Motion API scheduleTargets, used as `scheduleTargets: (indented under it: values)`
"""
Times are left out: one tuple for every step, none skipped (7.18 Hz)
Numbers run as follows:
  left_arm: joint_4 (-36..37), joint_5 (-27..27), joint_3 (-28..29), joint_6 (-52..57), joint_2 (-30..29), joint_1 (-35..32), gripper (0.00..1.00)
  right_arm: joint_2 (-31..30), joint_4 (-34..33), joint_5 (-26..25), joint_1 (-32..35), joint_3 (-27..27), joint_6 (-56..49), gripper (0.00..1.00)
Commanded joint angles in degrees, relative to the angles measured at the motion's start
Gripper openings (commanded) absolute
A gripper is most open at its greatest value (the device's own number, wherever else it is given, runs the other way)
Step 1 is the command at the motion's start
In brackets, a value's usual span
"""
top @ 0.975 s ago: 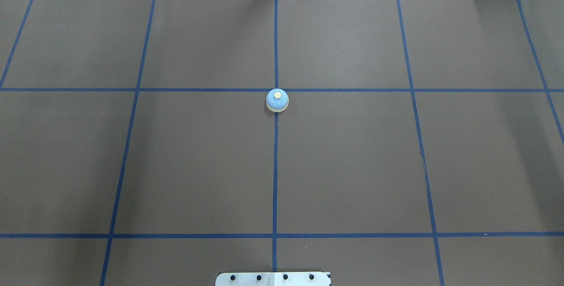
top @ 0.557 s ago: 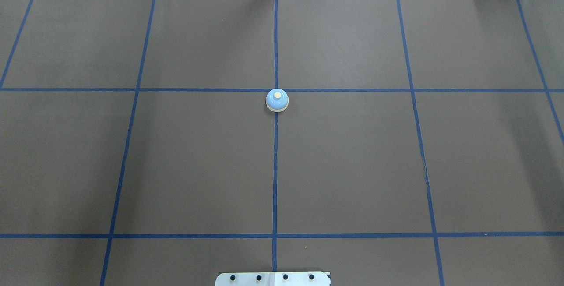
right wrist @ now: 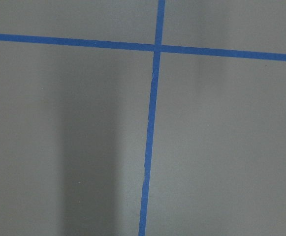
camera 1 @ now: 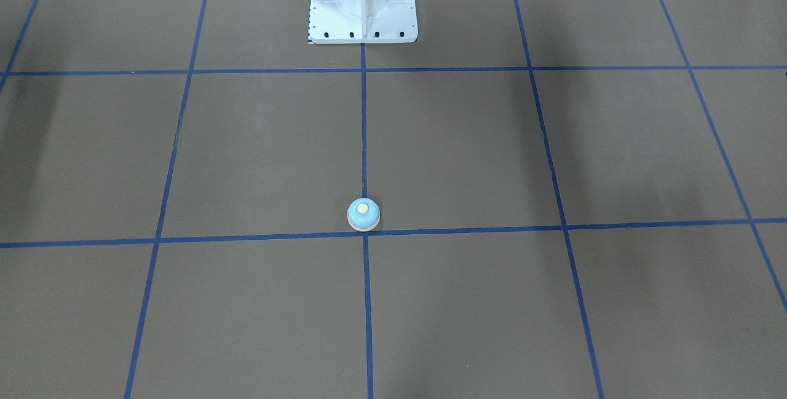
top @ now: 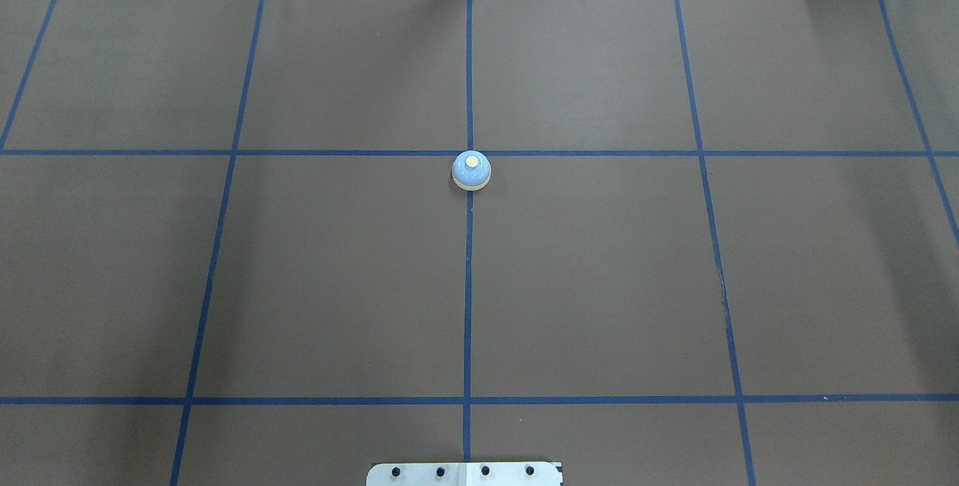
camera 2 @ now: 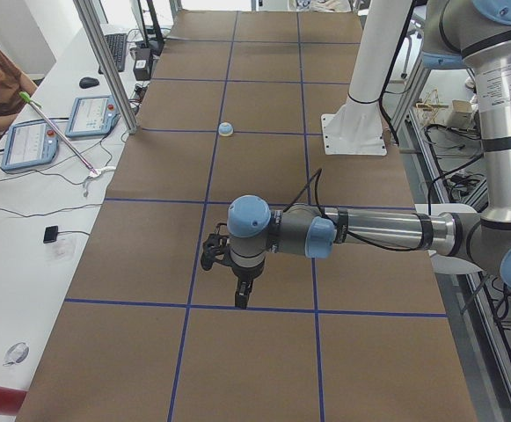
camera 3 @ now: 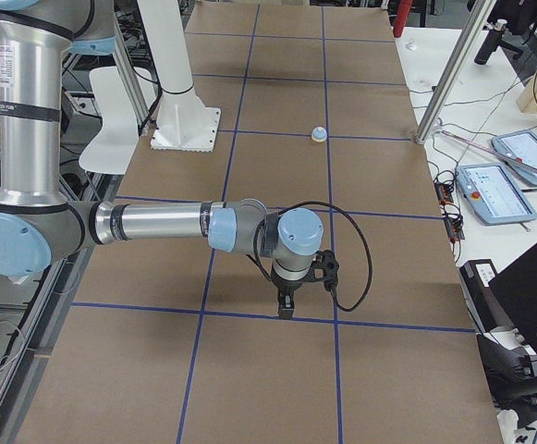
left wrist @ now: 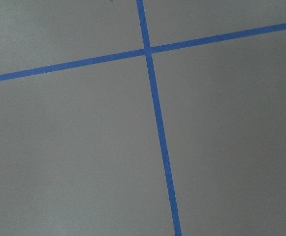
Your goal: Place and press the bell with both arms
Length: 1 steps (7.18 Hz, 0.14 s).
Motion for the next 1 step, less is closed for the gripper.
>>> scheduleTargets:
  values:
    - [0.0,0.0,0.0,0.0,0.0,0.1,1.0,0.0,0.1,0.0,0.0,0.1,0.1,1.0]
